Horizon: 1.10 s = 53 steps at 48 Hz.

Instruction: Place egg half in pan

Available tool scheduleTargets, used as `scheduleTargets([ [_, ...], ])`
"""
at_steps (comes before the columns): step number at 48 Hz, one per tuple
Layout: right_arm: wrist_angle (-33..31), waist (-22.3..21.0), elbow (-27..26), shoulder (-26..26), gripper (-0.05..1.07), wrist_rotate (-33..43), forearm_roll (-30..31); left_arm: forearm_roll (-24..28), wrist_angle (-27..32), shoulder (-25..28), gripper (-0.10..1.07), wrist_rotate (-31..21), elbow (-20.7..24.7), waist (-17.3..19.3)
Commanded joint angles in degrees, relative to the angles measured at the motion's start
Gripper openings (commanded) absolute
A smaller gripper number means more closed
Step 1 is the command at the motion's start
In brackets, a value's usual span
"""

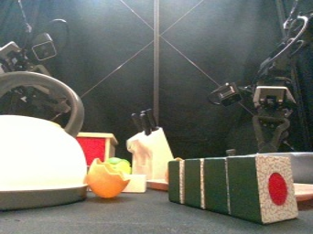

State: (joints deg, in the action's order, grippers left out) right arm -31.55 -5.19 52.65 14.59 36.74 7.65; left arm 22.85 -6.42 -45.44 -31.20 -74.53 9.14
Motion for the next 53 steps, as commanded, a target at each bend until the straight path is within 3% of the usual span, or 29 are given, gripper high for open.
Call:
scheduleTargets([
  [1, -0.4, 0.3, -1.5, 1.5, 0.68, -0.2, -0.4, -0.1, -0.4, 0.1, 0.8, -0.1, 0.7, 0.1],
  [12, -3.4, 1.5, -3.2, 5.6, 0.68, -0.4, -0.4, -0.1, -0.4, 0.1, 0.8, -0.1, 0.7, 0.1],
  [22, -1.9, 0.9, -4.3, 9.9, 0.68, -0.3, 2.5, -0.2, -0.4, 0.1, 0.8, -0.1, 0.7, 0.1],
  [37, 16.7, -10.3, -3.0, 7.7, 0.68, -0.2, 5.0, -0.1, -0.4, 0.1, 0.8, 0.0, 0.6, 0.2],
  [46, 23.7, -17.7, -2.5, 4.6, 0.69, -0.1, 4.9, -0.1, -0.5, 0.1, 0.8, 0.0, 0.7, 0.2],
  [53, 27.2, -20.1, -1.8, 2.0, 0.69, -0.3, 5.0, -0.2, -0.4, 0.1, 0.8, 0.0, 0.7, 0.2],
])
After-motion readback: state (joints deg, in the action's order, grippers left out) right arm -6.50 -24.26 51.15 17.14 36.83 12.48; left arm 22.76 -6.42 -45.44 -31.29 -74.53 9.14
